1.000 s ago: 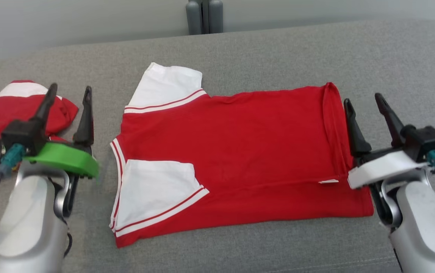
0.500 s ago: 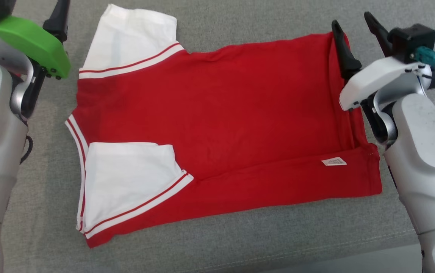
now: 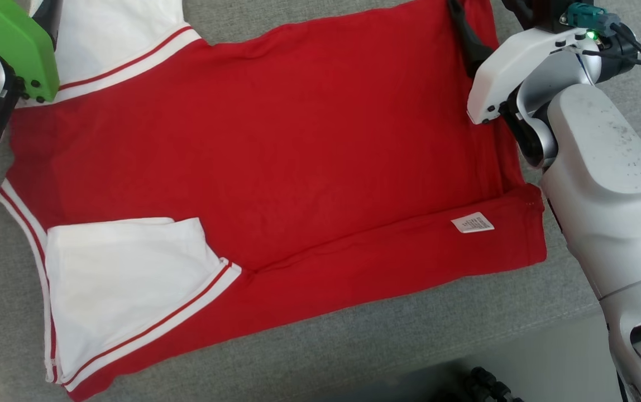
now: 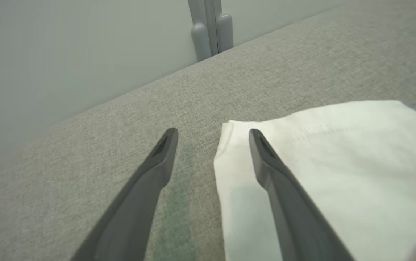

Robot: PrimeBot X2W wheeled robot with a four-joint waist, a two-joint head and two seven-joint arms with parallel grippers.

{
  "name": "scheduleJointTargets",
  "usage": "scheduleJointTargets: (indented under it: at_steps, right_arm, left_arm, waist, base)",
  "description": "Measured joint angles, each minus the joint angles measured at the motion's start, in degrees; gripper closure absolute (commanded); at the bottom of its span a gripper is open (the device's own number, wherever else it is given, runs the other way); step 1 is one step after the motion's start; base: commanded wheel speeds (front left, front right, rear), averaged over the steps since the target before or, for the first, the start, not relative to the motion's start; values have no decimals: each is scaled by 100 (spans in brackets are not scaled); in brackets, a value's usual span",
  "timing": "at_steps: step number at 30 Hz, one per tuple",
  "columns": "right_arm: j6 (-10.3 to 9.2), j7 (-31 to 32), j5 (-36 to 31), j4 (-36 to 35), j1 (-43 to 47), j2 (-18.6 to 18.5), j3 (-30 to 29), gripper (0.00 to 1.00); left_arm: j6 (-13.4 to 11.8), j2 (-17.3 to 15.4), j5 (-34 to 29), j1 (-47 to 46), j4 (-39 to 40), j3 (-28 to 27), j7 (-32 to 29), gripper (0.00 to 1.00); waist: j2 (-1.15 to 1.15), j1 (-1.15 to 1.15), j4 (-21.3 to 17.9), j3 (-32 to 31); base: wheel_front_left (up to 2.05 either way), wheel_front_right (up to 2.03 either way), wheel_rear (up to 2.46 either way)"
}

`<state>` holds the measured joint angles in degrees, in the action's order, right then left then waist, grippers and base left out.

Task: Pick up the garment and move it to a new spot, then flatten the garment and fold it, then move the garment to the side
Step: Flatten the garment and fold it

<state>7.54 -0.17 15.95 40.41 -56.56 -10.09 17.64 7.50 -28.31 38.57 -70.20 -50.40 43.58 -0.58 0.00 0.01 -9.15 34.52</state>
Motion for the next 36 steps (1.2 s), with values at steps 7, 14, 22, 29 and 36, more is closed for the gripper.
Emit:
scheduleJointTargets:
  at_steps: [7, 14, 22, 29, 36]
  right_arm:
    - [0, -32, 272, 193, -162, -29, 249, 0]
    - [-1, -7, 533, 290, -287, -77, 538, 92]
    - [1, -246, 711, 272, -367, -215, 695, 100]
    - [1, -815, 709, 356, -309, -404, 647, 100]
    - [0, -1087, 801, 314, 168, -665, 614, 100]
  left_arm:
    - [0, -54, 378, -183, -220, 466, 8, 0]
    - [4, 21, 826, -327, -544, 625, -26, 53]
    - [4, 107, 1345, -384, -471, 755, 288, 100]
    - [4, 101, 1733, -390, -120, 828, 1034, 100]
    - [4, -60, 2242, 224, 901, 964, 1441, 100]
  waist:
    - [0, -1, -174, 162]
    - [0, -2, -169, 176]
    - [0, -2, -96, 177]
    - [0, -1, 75, -31]
    - [0, -2, 352, -327]
  base:
    - [0, 0, 0]
    - [0, 0, 0]
    - [0, 0, 0]
    - [0, 0, 0]
    - [0, 0, 0]
